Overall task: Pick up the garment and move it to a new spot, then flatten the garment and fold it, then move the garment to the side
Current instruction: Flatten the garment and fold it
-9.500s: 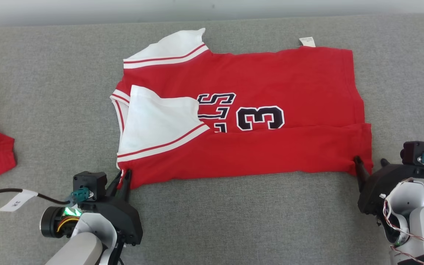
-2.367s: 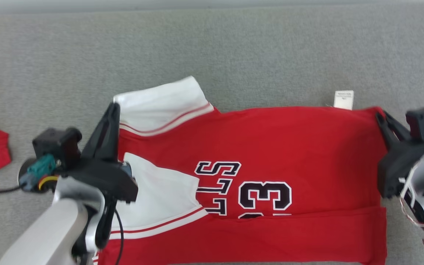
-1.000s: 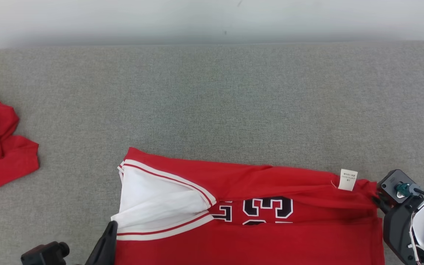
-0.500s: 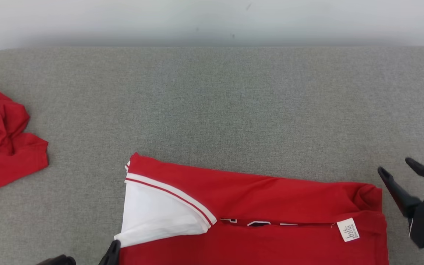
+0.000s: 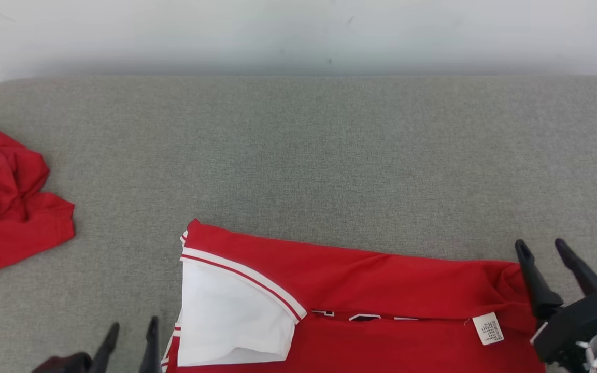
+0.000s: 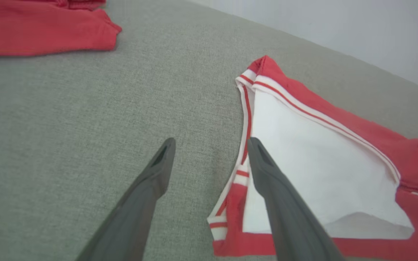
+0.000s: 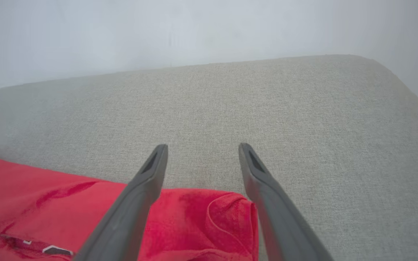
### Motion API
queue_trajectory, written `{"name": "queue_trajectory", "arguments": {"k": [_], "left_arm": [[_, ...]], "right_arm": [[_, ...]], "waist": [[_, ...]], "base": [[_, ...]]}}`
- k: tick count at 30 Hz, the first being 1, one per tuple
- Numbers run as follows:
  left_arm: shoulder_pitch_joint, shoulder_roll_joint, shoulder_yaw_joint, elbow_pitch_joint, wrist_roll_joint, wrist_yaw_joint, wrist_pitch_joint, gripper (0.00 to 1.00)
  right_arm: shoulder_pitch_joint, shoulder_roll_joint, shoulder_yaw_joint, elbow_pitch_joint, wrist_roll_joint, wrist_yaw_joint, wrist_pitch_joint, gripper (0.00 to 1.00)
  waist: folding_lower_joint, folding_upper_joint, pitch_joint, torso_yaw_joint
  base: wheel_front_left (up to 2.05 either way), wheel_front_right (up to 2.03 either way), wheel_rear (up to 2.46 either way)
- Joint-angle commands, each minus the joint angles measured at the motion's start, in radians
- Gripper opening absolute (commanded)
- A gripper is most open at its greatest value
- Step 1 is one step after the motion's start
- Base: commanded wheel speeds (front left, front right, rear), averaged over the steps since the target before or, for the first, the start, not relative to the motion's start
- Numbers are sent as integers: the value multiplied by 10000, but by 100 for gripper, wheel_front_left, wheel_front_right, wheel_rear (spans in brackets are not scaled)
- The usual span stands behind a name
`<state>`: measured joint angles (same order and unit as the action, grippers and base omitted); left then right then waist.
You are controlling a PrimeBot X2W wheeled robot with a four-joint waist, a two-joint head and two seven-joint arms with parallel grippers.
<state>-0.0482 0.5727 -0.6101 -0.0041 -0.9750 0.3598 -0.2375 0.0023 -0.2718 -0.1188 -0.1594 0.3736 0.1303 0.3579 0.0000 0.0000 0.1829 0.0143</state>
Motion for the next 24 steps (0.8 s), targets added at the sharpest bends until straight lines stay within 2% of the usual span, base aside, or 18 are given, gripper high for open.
{"name": "queue_trajectory", "arguments": {"k": [1, 5, 9, 16, 20, 24], "left_arm": [[-224, -51, 221, -35, 412, -99, -171, 100], [-225, -474, 1310, -523, 1766, -375, -281, 100], [234, -1174, 2515, -1184, 3233, -1015, -273, 100], [943, -2221, 4387, -1890, 4334, -2702, -271, 100], [1219, -2638, 5146, -1766, 4625, -3330, -272, 100], [1328, -2973, 5497, -1583, 4837, -3712, -272, 100]], "right_arm": [[117, 443, -123, 37, -89, 10, -126, 100], [274, 1402, -340, 253, -335, 10, -261, 100], [433, 1909, -552, 583, -572, 10, -143, 100], [238, 2211, -1330, 1208, -1236, 10, 413, 100], [68, 2220, -1564, 1622, -1195, 10, 858, 100], [-52, 2216, -1748, 2079, -1156, 10, 1201, 100]], "waist": [[0, 0, -114, 60], [0, 0, -347, 129], [0, 0, -604, 94], [0, 0, -769, -17], [0, 0, -651, -99], [0, 0, -500, -75]], "base": [[0, 0, 0], [0, 0, 0], [0, 0, 0], [0, 0, 0], [0, 0, 0], [0, 0, 0]]}}
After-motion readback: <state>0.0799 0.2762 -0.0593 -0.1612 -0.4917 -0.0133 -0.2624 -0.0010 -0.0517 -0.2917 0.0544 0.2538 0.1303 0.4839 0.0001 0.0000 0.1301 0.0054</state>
